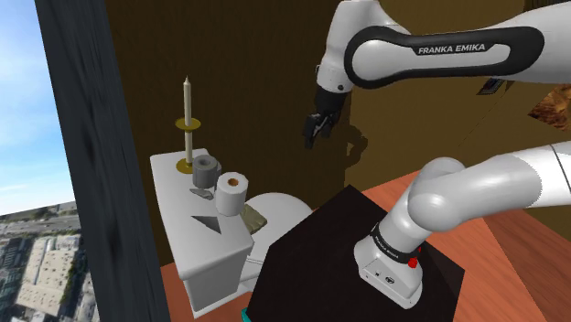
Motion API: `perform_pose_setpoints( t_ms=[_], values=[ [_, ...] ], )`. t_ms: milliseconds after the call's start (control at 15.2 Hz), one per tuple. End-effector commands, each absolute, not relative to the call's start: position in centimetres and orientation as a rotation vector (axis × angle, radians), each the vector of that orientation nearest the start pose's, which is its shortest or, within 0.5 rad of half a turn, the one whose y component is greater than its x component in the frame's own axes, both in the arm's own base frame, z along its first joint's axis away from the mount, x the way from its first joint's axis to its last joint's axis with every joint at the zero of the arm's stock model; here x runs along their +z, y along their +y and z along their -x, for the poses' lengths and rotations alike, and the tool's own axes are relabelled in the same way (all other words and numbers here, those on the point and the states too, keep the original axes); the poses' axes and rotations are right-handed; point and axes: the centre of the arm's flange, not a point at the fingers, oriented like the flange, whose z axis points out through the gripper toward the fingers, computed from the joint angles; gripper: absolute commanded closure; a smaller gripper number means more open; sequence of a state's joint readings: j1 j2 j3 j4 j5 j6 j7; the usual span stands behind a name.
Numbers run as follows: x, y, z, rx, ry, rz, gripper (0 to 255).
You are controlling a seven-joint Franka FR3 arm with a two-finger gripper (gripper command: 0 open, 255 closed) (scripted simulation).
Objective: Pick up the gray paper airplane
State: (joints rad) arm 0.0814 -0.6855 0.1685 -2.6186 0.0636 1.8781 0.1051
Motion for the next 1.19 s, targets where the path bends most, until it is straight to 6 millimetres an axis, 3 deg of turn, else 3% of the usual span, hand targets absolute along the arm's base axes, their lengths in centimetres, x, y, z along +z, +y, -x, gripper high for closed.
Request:
perform_pose_setpoints(
  t_ms=[0,1122],
  values=[
    [43.5,10.6,-32.9,0.063,-0.133,3.194,0],
    [27.0,24.9,-37.0,-0.081,-0.148,3.204,0]
  ],
)
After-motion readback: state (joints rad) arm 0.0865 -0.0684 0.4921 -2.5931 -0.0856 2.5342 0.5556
